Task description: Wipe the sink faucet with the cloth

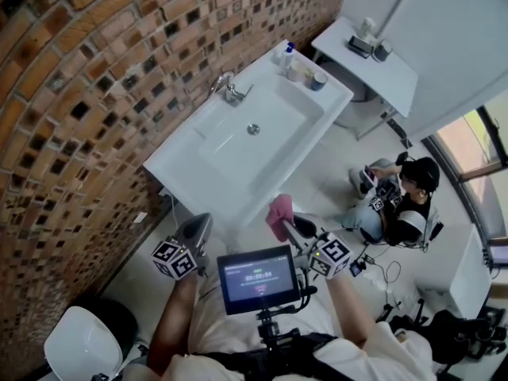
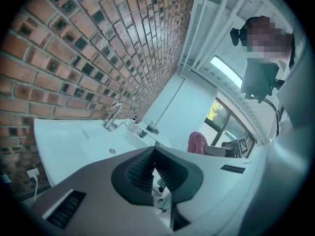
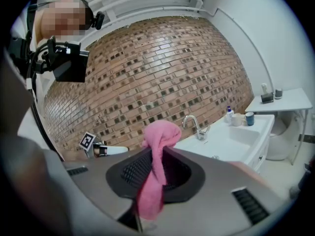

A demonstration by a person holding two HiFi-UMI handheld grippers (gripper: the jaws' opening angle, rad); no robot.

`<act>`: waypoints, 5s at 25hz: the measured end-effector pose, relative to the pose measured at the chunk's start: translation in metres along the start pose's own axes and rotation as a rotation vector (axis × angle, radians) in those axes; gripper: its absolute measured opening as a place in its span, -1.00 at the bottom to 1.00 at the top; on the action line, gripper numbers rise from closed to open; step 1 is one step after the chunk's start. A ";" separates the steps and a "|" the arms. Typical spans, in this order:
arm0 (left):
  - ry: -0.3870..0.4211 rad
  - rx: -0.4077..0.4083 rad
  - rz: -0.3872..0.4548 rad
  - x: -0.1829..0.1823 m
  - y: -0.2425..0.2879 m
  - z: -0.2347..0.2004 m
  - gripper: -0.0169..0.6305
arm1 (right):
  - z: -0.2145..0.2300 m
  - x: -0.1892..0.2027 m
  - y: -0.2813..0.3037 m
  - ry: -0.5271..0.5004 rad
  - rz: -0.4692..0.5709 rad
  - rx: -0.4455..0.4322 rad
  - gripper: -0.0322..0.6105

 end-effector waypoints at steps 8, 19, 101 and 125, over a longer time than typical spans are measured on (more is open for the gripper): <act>0.021 0.075 -0.032 -0.017 0.013 -0.014 -0.94 | -0.007 -0.007 0.016 0.019 0.046 0.058 -0.65; 0.004 0.039 -0.026 -0.038 0.047 -0.035 -0.94 | 0.032 -0.031 0.059 0.063 0.017 0.038 -0.65; -0.159 -0.467 0.061 -0.075 0.166 -0.155 -0.94 | 0.253 0.026 0.522 -0.180 -0.604 -0.031 -0.68; -0.148 -0.457 0.061 -0.073 0.179 -0.146 -0.94 | 0.288 -0.039 0.520 -0.165 -0.411 0.060 -0.73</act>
Point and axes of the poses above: the fingertips, and each gripper's own axes: y forward along the fingers, z to its right, x out of its underside, the point moved 6 cm from there along -y, backward along the fingers, and after that the axes turned 13 degrees about x, right-handed, at the moved point
